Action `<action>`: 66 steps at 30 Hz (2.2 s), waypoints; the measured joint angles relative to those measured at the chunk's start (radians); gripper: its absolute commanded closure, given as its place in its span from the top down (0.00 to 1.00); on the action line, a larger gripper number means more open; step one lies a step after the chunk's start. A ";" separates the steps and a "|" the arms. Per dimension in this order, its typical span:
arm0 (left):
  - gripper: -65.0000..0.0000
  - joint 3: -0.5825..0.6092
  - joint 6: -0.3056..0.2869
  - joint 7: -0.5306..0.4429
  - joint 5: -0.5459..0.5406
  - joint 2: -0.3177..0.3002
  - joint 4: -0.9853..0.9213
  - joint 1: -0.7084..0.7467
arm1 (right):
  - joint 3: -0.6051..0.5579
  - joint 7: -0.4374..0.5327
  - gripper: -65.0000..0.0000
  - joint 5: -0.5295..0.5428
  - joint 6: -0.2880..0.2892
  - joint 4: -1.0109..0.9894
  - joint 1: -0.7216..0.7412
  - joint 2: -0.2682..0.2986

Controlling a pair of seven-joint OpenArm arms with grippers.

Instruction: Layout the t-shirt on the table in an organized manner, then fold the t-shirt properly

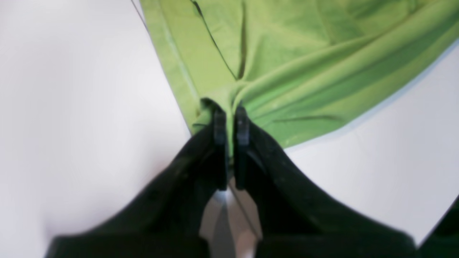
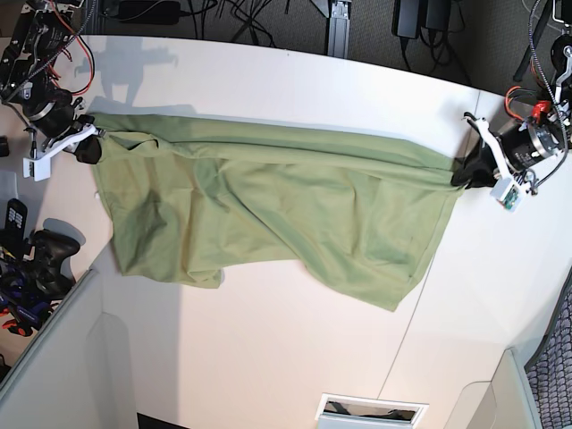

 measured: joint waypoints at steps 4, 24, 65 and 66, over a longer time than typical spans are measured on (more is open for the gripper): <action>0.07 0.043 -0.001 -0.024 0.047 0.000 -0.037 -0.041 | -0.003 0.015 0.00 -0.011 0.000 -0.027 0.019 -0.008; 0.44 -0.007 0.000 -0.019 -0.062 -0.030 0.077 -0.063 | 0.029 0.044 0.54 -0.014 0.000 0.074 0.019 -0.011; 0.36 0.128 -0.002 -0.087 0.073 0.034 0.190 0.217 | 0.021 0.041 0.00 -0.079 0.001 0.216 -0.321 -0.085; 0.36 0.121 -0.002 -0.085 0.074 0.033 0.201 0.223 | 0.021 0.037 0.00 -0.081 0.001 0.227 -0.331 -0.080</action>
